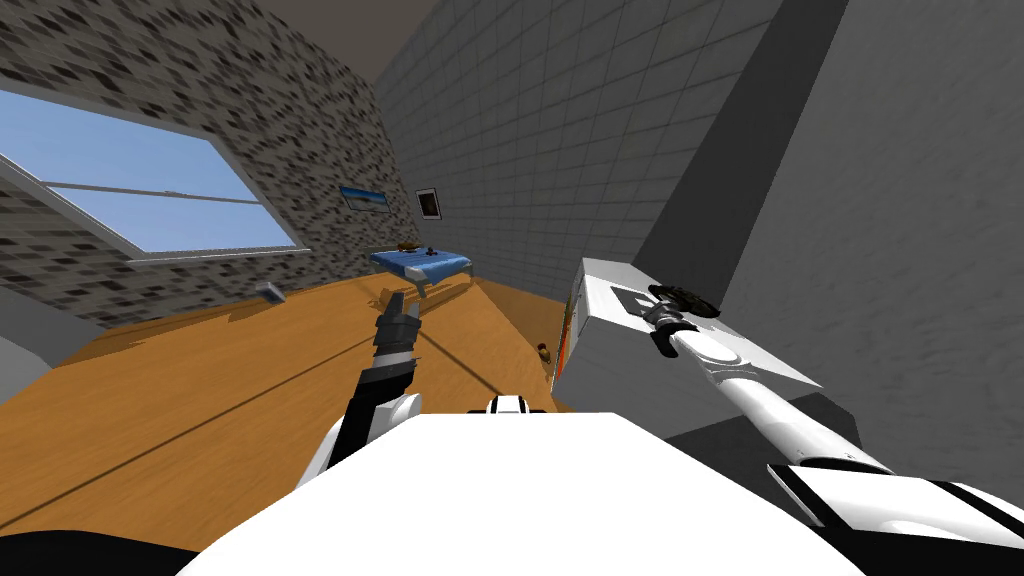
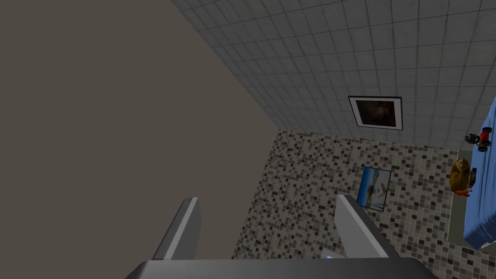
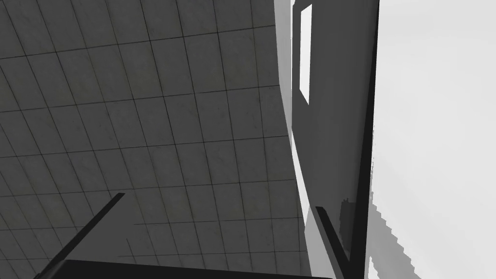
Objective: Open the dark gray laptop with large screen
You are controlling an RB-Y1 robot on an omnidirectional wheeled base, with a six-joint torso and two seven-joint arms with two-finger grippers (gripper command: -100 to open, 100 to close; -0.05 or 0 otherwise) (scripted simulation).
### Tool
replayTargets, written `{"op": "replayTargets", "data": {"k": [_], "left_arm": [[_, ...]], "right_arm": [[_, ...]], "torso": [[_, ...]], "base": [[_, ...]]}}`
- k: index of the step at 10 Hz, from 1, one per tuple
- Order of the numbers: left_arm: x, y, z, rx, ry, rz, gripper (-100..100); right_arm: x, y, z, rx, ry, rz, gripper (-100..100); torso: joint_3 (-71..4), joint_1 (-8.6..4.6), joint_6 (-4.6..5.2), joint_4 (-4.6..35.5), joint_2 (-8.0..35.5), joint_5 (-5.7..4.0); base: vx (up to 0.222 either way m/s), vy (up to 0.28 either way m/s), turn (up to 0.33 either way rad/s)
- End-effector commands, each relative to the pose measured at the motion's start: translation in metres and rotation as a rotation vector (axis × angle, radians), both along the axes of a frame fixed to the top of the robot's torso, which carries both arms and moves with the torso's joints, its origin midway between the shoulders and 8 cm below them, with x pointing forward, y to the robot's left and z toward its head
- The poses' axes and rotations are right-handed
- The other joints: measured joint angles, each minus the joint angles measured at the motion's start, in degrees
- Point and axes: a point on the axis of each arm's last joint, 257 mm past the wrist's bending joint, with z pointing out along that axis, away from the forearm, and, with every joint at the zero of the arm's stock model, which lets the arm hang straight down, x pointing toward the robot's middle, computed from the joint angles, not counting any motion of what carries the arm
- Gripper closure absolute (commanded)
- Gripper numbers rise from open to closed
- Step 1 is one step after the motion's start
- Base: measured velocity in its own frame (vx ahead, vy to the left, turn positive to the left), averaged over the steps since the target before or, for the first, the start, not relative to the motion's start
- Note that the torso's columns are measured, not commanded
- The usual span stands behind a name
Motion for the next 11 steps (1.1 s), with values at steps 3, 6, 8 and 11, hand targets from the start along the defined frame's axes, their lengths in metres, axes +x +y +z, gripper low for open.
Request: {"op": "replayTargets", "data": {"k": [3,6,8,11], "left_arm": [[0.0,0.0,0.0,0.0,0.0,0.0,0],[0.0,0.0,0.0,0.0,0.0,0.0,0],[0.0,0.0,0.0,0.0,0.0,0.0,0],[0.0,0.0,0.0,0.0,0.0,0.0,0]], "right_arm": [[-0.001,-0.025,0.039,-0.01,-0.001,0.009,-100],[-0.001,-0.028,0.042,-0.012,-0.002,0.01,0],[-0.001,-0.028,0.042,-0.012,-0.002,0.01,0],[-0.001,-0.028,0.042,-0.012,-0.002,0.01,0]], "torso": [[0.18,0.59,0.23,0.25,0.44,0.47],[0.18,0.38,0.23,0.24,0.43,0.4],[0.16,0.4,0.24,0.24,0.41,0.4],[0.14,0.53,0.23,0.23,0.38,0.45]], "base": [[0.021,0.079,-0.021],[0.013,0.037,-0.008],[0.0,0.0,0.0],[0.0,0.0,0.0]]}}
